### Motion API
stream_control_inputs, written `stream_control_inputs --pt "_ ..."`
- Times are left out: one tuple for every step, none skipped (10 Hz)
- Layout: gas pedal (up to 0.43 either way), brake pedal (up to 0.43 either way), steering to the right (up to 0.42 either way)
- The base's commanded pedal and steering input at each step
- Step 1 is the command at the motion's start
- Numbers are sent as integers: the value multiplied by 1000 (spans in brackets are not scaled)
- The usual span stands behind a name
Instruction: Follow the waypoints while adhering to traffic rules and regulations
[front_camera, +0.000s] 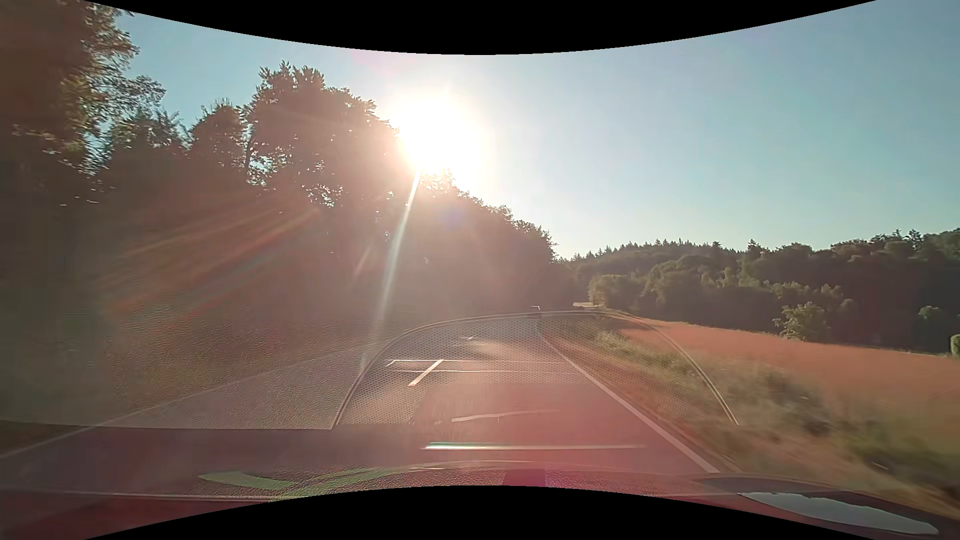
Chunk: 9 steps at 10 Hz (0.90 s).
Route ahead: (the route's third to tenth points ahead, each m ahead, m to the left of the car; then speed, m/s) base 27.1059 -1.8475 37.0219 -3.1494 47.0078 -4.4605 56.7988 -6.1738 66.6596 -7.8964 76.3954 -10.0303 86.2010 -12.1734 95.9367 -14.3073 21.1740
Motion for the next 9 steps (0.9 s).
stream_control_inputs --pt "169 0 16" --pt "169 0 19" --pt "169 0 22" --pt "177 0 21" --pt "189 0 21" --pt "189 0 20" --pt "189 0 19" --pt "197 0 19" --pt "197 0 17"
